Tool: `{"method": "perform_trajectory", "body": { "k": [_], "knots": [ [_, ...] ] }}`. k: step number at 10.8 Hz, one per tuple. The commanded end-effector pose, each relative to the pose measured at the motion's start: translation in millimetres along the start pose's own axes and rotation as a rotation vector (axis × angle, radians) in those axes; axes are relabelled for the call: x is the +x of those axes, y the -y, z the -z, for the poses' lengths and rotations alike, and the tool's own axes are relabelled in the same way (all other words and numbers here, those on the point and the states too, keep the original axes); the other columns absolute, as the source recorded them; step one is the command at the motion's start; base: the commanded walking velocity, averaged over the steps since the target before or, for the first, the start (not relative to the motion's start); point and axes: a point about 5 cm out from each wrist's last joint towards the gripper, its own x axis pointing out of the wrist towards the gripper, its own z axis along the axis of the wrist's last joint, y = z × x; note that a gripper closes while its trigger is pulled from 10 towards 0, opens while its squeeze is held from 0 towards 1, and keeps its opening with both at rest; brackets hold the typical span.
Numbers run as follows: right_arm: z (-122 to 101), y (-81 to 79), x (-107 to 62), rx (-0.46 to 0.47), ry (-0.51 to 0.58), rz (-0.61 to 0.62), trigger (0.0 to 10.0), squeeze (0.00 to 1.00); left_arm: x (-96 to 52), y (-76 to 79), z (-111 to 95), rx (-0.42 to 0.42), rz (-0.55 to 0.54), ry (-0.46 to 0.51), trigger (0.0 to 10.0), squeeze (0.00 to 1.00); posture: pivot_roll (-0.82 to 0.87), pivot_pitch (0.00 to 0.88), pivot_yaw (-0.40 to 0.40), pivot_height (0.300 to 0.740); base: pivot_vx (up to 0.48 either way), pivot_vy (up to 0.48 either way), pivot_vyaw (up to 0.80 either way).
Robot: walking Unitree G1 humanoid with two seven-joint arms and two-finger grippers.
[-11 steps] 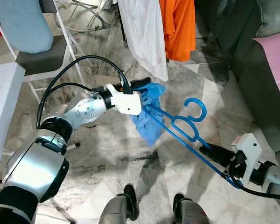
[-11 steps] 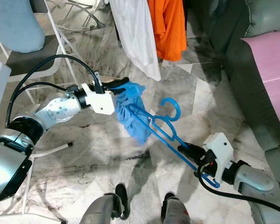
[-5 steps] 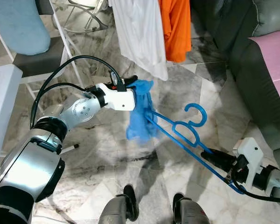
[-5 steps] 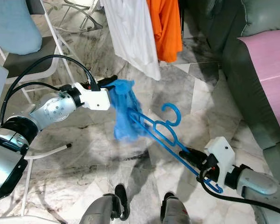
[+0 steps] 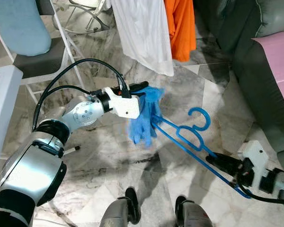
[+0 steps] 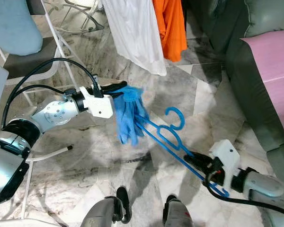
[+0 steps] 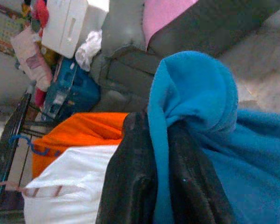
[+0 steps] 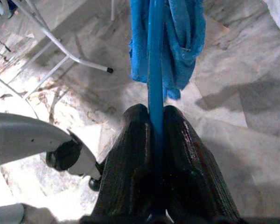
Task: Hang hanger
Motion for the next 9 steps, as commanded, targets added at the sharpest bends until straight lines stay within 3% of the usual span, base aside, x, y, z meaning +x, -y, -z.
{"method": "perform_trajectory", "body": {
  "k": [1,4,6,9],
  "knots": [
    [-5,-4.7,-7.0,-0.005,0.011,-0.037,10.0,0.0,-13.5,3.6,13,-0.007,0.012,-0.076,10.0,0.0,-0.12,0.307,0.13,0.74,0.0,0.0,0.0],
    [-8,-4.0,-27.0,-0.009,-0.012,-0.035,10.0,0.0,-18.3,5.7,23,-0.008,0.019,-0.162,10.0,0.0,-0.13,0.31,0.135,0.74,0.0,0.0,0.0],
    [-7,-6.2,-35.4,-0.005,-0.025,-0.041,10.0,0.0,-18.3,9.2,23,-0.013,0.029,-0.165,10.0,0.0,-0.14,0.308,0.137,0.74,0.0,0.0,0.0],
    [-10,6.2,-45.1,-0.03,-0.044,0.018,10.0,0.0,-20.3,12.4,24,-0.016,0.046,-0.162,10.0,0.0,-0.13,0.311,0.136,0.74,0.0,0.0,0.0]
  ]
}}
